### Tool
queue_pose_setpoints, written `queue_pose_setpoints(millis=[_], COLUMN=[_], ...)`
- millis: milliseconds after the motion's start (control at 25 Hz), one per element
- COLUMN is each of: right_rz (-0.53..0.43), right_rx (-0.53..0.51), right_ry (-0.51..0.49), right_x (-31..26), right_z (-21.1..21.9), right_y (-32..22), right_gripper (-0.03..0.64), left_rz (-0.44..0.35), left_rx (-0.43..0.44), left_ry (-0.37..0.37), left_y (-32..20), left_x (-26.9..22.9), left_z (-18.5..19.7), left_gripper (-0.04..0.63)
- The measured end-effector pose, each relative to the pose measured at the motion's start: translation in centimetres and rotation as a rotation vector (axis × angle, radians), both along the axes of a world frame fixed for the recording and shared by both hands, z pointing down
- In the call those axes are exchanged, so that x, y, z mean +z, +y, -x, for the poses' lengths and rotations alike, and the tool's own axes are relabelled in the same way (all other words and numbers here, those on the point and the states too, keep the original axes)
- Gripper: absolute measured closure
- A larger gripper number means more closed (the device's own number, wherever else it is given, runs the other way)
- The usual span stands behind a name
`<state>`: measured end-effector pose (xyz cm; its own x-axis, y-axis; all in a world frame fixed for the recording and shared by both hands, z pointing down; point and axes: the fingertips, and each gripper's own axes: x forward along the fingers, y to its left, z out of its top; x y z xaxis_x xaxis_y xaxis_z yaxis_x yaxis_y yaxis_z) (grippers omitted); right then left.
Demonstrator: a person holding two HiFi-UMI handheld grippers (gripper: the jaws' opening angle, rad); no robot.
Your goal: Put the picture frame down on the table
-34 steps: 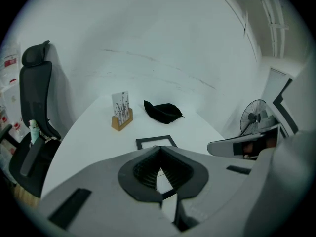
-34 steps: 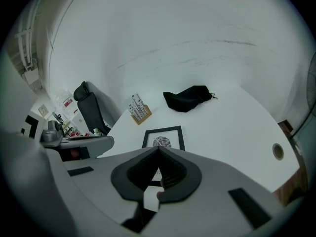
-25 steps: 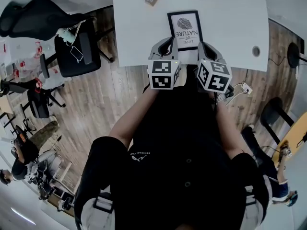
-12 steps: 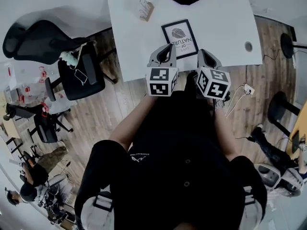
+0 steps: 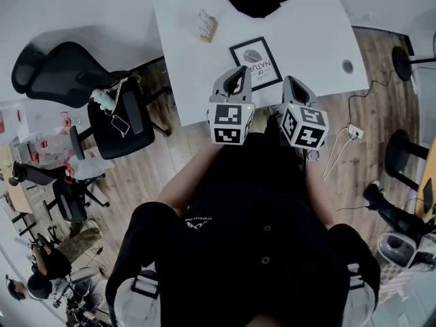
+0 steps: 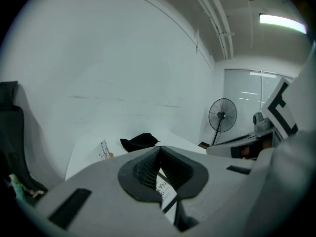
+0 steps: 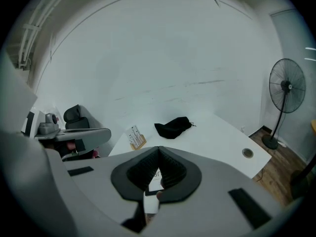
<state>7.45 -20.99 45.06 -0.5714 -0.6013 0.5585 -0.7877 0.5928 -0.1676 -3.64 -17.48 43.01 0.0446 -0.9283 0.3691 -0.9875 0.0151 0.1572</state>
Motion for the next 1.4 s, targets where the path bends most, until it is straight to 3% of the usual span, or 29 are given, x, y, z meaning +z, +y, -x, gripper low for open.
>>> queue_pose_setpoints(millis=[160,360,560,1120,1400], right_rz=[-0.062,-0.128,-0.247,-0.537,-0.629], right_rx=[0.001,0.005,-0.004,-0.022,-0.016], right_ry=[-0.024,-0.068,-0.088,-0.157,-0.201], right_x=[-2.5,-6.1,-10.5,-21.4,-24.8], right_z=[0.1,0.3,0.7,1.0,0.6], right_y=[0.6,0.3,-0.6,-1.9,-2.1], right_gripper=[0.617,0.618,0.617,0.617,0.618], left_rz=[-0.075,-0.139,-0.264,-0.542,-0.597], left_rx=[0.005,-0.012,-0.037,-0.059,-0.067], left_ry=[-0.048,-0.045,-0.068,-0.257,-0.252], left_y=[0.4,0.8,0.5,-0.1,0.0], left_x=[-2.8,-6.2,-11.3,-21.6,-24.1], left_z=[0.2,0.9,2.3,3.3,3.8], left_gripper=[0.588,0.588,0.588,0.588,0.588])
